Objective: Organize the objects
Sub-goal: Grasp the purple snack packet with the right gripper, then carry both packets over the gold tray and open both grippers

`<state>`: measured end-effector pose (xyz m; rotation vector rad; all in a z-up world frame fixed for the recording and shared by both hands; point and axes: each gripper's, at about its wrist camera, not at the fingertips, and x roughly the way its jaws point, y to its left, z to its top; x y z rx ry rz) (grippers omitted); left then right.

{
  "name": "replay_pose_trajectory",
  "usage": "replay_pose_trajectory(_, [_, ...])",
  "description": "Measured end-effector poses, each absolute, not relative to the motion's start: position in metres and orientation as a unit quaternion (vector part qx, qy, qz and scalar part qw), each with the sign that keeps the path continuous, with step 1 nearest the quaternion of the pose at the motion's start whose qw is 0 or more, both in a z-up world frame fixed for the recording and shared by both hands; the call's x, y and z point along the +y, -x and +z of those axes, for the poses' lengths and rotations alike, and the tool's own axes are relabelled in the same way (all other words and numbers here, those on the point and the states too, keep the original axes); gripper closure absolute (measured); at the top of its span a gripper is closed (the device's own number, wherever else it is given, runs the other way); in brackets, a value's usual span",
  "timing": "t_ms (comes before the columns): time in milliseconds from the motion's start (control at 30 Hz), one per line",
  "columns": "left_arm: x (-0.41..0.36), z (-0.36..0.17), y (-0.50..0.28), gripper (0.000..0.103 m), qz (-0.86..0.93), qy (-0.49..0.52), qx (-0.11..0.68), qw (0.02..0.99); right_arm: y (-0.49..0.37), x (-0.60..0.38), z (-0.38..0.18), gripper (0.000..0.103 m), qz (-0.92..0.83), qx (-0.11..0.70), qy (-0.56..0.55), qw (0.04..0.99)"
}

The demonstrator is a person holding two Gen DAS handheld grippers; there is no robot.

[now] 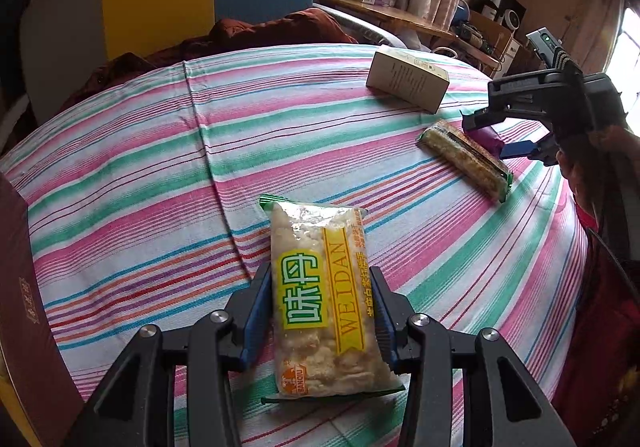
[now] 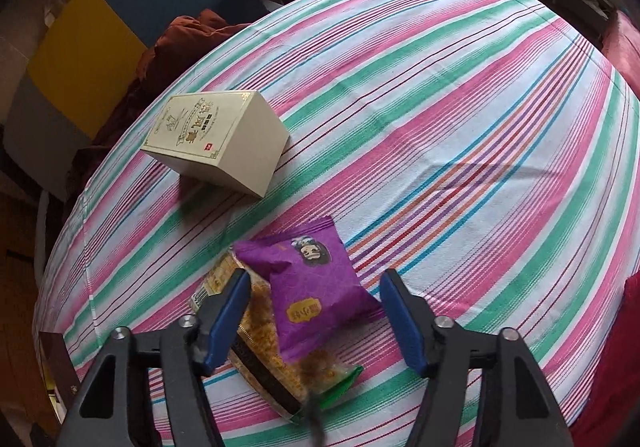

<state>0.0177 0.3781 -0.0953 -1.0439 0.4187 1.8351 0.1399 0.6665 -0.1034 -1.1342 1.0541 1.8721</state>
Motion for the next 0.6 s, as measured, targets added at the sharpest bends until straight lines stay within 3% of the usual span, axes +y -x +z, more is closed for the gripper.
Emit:
replay_pose_trajectory(67, [0.378, -0.095, -0.018, 0.057, 0.75, 0.427, 0.172, 0.475, -0.137, 0.664, -0.103, 0.056, 0.727, 0.396, 0.442, 0.346])
replay_pose_trajectory(167, [0.378, -0.095, -0.018, 0.057, 0.75, 0.426, 0.174, 0.476, -0.135, 0.66, -0.099, 0.06, 0.735, 0.385, 0.439, 0.345])
replay_pose_trajectory(600, [0.361, -0.076, -0.013, 0.058, 0.747, 0.44, 0.15, 0.476, -0.136, 0.648, -0.073, 0.06, 0.785, 0.382, 0.376, 0.311])
